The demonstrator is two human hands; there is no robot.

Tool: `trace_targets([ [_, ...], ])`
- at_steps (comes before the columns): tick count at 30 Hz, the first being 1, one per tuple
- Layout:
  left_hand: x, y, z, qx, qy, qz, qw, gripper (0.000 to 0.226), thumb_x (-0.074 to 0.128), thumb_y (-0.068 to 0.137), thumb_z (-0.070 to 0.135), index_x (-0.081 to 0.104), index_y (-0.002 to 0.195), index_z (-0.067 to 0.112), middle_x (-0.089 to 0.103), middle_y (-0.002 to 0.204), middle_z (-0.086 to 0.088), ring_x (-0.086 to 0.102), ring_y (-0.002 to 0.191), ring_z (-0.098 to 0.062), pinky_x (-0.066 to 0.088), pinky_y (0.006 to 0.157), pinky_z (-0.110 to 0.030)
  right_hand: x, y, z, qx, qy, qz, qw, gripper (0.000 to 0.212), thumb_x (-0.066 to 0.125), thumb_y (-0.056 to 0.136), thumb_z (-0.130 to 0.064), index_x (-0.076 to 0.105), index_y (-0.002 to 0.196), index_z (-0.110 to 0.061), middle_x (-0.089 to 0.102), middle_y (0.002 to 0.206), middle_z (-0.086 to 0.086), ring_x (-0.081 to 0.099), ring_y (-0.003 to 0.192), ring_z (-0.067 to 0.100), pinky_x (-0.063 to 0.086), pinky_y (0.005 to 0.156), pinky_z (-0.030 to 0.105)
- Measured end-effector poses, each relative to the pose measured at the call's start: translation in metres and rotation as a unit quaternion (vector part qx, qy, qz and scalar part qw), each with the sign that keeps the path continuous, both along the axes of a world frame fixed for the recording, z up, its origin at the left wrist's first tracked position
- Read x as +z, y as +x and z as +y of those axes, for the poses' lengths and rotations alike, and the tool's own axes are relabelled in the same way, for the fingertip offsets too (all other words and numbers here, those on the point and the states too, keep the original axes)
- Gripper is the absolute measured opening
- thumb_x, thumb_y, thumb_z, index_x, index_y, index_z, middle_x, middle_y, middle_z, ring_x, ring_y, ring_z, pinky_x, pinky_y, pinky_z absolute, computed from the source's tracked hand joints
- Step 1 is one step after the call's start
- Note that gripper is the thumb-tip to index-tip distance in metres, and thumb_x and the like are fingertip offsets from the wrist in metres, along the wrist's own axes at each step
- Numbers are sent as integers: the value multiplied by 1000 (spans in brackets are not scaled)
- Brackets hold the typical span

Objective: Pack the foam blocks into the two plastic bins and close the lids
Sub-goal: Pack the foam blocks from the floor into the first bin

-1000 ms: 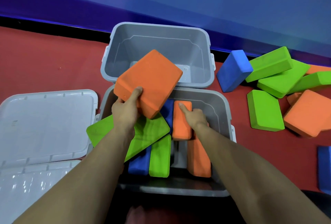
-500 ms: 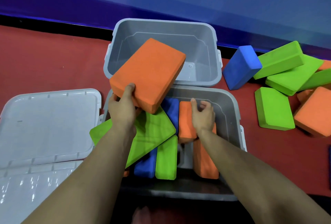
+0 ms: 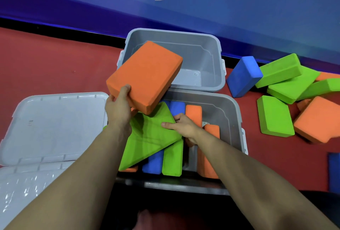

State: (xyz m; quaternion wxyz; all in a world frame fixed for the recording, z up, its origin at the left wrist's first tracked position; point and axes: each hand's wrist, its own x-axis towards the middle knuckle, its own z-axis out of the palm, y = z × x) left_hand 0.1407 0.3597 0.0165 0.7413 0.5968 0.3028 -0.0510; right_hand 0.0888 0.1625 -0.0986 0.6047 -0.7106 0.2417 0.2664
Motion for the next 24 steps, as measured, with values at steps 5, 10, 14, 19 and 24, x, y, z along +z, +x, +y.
trace_targets([
  [5, 5, -7, 22, -12, 32, 10, 999, 41, 67, 86, 38, 65, 121, 17, 66, 96, -1, 61, 75, -17, 57, 71, -37, 54, -33, -12, -14, 79, 62, 995, 84, 93, 62, -32, 54, 134, -11, 71, 124, 9, 71, 109, 25, 55, 99, 48],
  [10, 0, -23, 44, -60, 110, 43, 991, 67, 61, 77, 51, 57, 133, 16, 65, 119, -5, 62, 92, -19, 54, 94, -47, 97, -74, -92, -61, 21, 90, 994, 53, 85, 77, -35, 71, 121, -10, 76, 111, 10, 72, 107, 27, 52, 102, 52],
  [14, -14, -43, 42, -137, 181, 105, 968, 97, 68, 66, 57, 38, 144, 9, 60, 127, -16, 64, 103, -36, 58, 84, -50, 126, -97, -120, -62, -61, 83, 993, 57, 82, 78, -47, 72, 119, -9, 79, 102, 5, 76, 93, 21, 61, 79, 34],
  [19, -33, -59, 27, -188, 171, 189, 949, 94, 70, 80, 51, 25, 150, 8, 57, 127, -21, 64, 107, -45, 59, 70, -54, 142, -98, -111, -80, -222, 31, 971, 123, 53, 52, -100, 63, 132, -6, 69, 127, 10, 67, 113, 27, 50, 104, 40],
  [24, -42, -57, 20, -214, 373, 239, 871, 139, 77, 62, 74, 4, 161, 8, 11, 166, -20, 20, 149, -44, 24, 117, -61, 136, -102, -105, -97, -232, -2, 968, 129, 49, 48, -105, 64, 132, -9, 69, 128, 9, 66, 114, 25, 48, 106, 38],
])
